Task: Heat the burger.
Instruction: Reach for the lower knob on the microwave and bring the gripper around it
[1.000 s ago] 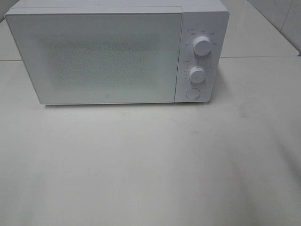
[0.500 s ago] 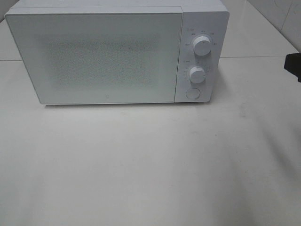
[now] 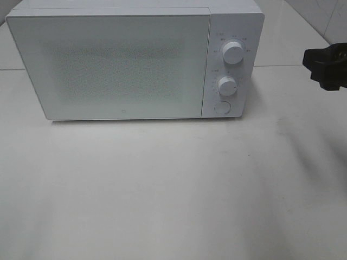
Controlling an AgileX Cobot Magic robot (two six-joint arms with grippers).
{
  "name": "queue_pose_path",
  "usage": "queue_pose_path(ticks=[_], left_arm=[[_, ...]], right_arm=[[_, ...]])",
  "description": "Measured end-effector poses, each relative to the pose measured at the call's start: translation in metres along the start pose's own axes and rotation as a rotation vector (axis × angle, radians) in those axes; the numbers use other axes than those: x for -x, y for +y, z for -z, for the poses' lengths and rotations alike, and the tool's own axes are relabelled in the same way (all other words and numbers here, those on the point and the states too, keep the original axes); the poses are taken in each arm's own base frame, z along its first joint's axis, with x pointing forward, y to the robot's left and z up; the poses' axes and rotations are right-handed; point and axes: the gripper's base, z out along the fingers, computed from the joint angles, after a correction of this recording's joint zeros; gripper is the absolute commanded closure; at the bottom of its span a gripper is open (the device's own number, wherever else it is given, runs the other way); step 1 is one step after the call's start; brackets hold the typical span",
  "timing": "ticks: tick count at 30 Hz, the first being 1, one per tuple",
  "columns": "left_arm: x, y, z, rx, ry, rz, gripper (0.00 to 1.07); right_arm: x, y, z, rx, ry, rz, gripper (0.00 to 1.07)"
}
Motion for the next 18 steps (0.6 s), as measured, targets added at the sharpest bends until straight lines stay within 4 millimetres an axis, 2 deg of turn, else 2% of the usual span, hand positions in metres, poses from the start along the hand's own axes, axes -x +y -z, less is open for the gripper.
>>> queue_pose_path(ticks=[9,18], left_arm=[[0.000,0.000,0.000,0.000,0.000,0.000,0.06],[0.000,0.000,0.000,0.000,0.000,0.000,0.06]], right_arm=[[-0.013,-0.001,-0.023,0.003,0.020,-0.002,0.38],[-0.035,-0.006,-0.033,-0.017,-0.040,-0.061,0.38]])
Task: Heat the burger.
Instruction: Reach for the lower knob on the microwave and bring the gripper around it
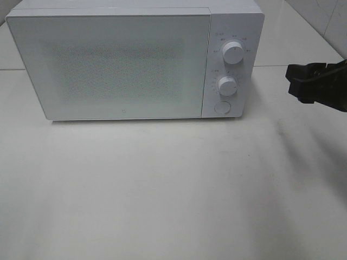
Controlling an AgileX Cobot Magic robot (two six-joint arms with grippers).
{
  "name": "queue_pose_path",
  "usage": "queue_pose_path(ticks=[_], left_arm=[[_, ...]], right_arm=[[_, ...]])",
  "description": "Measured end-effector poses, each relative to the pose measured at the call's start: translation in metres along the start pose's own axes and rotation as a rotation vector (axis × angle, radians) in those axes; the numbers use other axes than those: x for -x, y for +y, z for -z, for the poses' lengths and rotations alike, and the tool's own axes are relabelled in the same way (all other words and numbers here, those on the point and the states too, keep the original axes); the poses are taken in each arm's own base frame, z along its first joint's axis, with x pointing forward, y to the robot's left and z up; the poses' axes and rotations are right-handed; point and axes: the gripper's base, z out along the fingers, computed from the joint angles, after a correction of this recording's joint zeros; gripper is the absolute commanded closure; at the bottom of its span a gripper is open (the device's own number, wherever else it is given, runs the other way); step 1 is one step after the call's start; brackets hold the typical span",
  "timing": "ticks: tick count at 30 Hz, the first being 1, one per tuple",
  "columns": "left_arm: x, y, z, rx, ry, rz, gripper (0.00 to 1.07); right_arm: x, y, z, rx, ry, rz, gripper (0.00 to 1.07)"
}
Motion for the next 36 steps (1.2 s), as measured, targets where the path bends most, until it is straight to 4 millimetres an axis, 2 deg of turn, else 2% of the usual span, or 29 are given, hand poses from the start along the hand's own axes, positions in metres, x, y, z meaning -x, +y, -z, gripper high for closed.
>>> queue_pose_path(ticks=[7,9,23,30,36], left_arm=[[0.000,0.000,0.000,0.000,0.000,0.000,0.06],[0.000,0.000,0.000,0.000,0.000,0.000,0.06],[0.000,0.000,0.000,0.000,0.000,0.000,0.06],[0.000,0.000,0.000,0.000,0.000,0.000,0.06],[0.000,0.000,0.000,0.000,0.000,0.000,0.06]], right_arm=[[-0.015,0.004,-0.001,-0.026,-0.009,-0.003,0.38],[-0.021,0.017,-0.004,-0.013,-0.021,0.049,0.38],[-0.050,0.058,-0.010,-0.084,-0.040,0.053,0.38],[-0.054,0.075,-0.019,-0.112,-0.049,0.045,0.38],[-0.057,0.089,-0.034,-0.110,-0.051,0.098,0.38]])
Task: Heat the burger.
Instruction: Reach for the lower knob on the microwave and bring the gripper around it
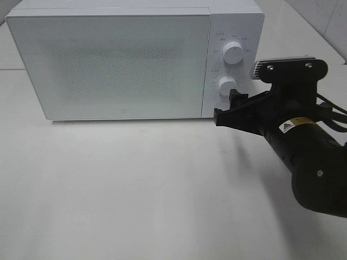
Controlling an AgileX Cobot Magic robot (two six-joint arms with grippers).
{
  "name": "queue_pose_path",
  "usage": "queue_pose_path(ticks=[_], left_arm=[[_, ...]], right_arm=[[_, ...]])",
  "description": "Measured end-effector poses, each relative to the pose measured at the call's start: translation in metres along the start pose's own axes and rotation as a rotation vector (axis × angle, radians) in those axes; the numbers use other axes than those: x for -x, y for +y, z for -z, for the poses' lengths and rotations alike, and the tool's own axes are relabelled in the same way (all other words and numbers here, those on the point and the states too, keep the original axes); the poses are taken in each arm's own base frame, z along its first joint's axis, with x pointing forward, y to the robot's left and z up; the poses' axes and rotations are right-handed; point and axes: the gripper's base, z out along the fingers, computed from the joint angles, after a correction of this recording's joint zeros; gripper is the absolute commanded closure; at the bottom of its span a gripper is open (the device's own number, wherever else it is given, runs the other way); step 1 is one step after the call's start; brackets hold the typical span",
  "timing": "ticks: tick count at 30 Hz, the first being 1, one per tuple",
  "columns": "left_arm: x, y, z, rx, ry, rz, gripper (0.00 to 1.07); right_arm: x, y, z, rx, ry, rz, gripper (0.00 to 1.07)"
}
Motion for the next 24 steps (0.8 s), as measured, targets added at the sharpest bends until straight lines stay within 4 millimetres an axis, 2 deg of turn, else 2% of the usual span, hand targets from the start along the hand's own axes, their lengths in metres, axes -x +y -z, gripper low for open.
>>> queue_pose_path(ticks=[14,24], left_arm=[[0.000,0.000,0.000,0.000,0.000,0.000,0.06],[0.000,0.000,0.000,0.000,0.000,0.000,0.06]], right_arm=[[-0.006,0.026,-0.037,-0.035,-0.035,0.004,0.33],[-0.012,0.026,-0.058,-0.082,-0.026,-0.006,0.33]])
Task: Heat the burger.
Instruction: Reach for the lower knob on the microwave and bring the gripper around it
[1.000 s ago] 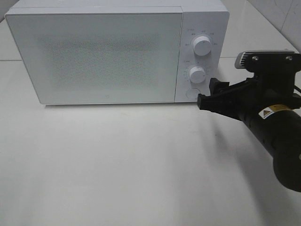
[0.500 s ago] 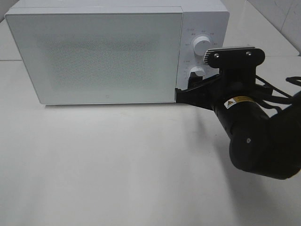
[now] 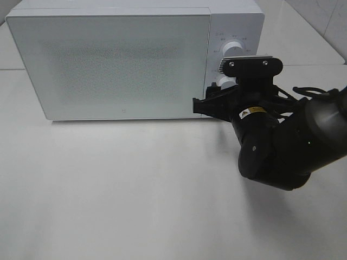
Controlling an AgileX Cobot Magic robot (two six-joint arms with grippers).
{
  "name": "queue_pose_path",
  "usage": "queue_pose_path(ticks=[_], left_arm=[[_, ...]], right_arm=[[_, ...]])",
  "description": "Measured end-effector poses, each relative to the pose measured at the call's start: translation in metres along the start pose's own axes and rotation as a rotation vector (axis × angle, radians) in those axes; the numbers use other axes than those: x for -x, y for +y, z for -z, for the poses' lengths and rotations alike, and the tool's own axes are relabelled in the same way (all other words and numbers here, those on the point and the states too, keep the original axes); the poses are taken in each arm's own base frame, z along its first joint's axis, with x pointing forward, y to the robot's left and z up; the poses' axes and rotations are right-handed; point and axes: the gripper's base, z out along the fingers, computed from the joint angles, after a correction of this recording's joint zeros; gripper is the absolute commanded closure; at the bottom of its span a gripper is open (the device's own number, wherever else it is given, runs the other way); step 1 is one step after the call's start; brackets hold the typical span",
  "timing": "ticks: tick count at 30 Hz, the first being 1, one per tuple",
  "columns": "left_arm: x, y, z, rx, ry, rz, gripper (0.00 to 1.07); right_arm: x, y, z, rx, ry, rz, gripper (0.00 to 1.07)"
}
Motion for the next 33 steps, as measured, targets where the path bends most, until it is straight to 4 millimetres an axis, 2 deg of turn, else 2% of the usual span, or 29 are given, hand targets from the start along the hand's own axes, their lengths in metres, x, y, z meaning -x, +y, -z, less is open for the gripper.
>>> queue_pose_path(ticks=[11,21,33], left_arm=[[0.000,0.000,0.000,0.000,0.000,0.000,0.06],[0.000,0.000,0.000,0.000,0.000,0.000,0.06],[0.000,0.000,0.000,0.000,0.000,0.000,0.06]], right_arm=[[-0.004,0.000,-0.029,-0.029,0.003,-0.023,0.33],[-0.012,0.003,-0.040,-0.024,0.015,-0.014,0.33],[-0.014,0.002,-0.043,0.003,0.040,-0.026,0.34]])
